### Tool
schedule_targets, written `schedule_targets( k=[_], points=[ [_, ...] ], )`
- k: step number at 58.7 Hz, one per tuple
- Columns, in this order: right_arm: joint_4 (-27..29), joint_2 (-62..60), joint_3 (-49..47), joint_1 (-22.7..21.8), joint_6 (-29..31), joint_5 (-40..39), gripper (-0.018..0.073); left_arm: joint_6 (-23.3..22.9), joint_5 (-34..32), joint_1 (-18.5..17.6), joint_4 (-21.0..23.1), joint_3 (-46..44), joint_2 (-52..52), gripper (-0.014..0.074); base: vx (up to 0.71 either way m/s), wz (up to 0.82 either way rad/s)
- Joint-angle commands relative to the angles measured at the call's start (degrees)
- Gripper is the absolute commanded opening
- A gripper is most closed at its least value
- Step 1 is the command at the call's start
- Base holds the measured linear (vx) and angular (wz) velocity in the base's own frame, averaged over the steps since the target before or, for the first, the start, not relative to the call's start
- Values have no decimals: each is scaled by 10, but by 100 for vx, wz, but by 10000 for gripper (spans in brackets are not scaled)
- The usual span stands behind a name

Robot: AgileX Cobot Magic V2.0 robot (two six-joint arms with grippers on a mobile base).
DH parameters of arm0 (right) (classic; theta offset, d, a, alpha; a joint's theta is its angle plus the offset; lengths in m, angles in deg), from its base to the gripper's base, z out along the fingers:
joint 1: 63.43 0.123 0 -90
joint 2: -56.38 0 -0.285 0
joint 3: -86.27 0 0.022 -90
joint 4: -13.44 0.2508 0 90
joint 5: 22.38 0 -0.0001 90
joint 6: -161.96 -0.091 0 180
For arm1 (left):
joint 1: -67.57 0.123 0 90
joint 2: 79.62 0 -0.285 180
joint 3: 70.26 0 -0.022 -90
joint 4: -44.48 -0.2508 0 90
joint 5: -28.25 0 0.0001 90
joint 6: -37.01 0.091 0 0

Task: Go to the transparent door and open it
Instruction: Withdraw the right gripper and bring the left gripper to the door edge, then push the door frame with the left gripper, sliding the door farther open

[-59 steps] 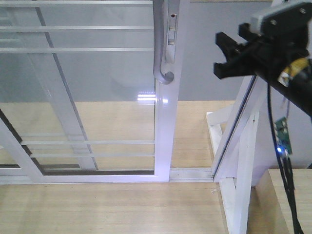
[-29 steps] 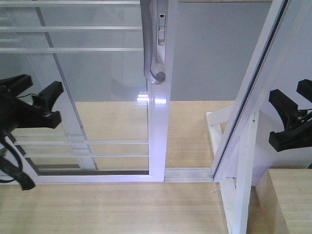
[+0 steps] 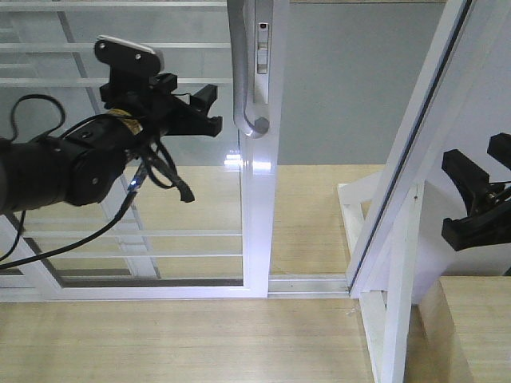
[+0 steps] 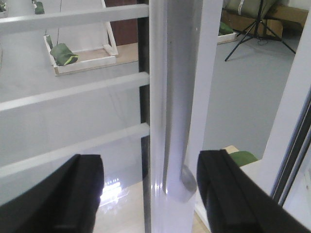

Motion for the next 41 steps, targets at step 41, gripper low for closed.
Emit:
schedule_targets(
  k=[41],
  points=[
    [-1, -3, -17, -4, 4, -31, 386, -64, 1, -6, 1, -317, -175, 531, 0, 0]
  ],
)
